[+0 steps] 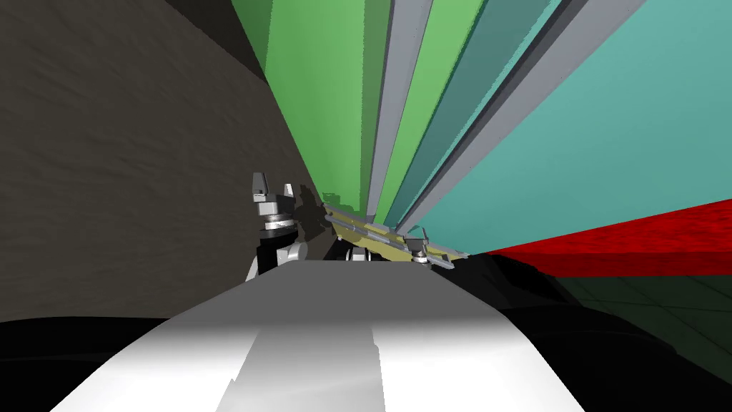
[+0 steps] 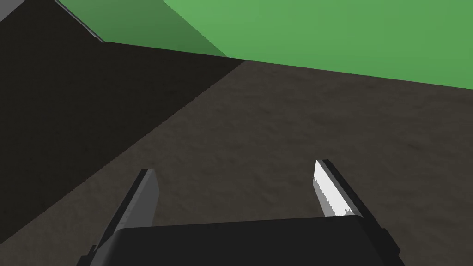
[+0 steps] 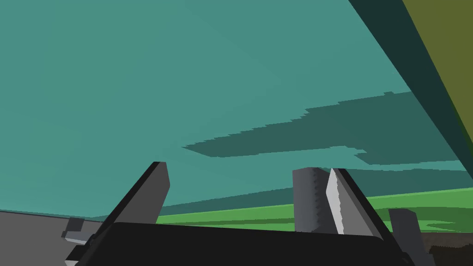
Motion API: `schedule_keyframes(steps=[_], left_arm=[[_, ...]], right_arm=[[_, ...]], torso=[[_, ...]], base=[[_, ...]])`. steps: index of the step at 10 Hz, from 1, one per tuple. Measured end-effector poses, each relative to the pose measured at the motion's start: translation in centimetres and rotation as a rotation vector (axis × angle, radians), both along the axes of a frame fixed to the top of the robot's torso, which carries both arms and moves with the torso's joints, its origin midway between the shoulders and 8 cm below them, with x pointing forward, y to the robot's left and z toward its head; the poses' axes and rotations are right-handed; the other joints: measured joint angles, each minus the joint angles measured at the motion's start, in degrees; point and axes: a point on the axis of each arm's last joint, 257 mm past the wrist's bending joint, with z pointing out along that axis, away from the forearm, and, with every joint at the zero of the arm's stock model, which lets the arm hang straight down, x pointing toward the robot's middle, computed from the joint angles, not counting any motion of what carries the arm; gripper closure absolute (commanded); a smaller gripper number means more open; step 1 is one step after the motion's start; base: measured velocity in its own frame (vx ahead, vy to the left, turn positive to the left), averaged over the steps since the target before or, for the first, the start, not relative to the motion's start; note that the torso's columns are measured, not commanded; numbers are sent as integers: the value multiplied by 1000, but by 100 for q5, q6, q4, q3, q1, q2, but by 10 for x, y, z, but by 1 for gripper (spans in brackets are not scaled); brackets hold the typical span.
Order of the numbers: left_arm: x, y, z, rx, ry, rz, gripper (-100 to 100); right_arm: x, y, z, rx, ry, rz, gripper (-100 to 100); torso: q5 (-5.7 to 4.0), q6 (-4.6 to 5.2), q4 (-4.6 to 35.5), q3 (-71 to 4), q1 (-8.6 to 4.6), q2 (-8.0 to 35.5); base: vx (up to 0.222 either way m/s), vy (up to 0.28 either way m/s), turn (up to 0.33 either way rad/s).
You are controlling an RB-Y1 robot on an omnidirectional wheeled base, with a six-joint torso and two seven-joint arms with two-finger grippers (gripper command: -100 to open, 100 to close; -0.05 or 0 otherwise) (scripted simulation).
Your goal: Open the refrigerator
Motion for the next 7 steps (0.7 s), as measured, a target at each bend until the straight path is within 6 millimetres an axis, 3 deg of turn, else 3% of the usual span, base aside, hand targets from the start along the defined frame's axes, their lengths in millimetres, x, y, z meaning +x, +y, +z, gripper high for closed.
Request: schedule_keyframes(steps=[3,7], left_arm=[[0,0,0,0,0,0,0],[0,0,0,0,0,0,0]], right_arm=[[-19,17,1,-8,11,88,-100],[-24,25,2,7,17,127,-100]], torso=[[12,-2,6,2,34,5],[14,-8,18,6,25,18]], base=[[79,98,-287],[-1,-2,4]])
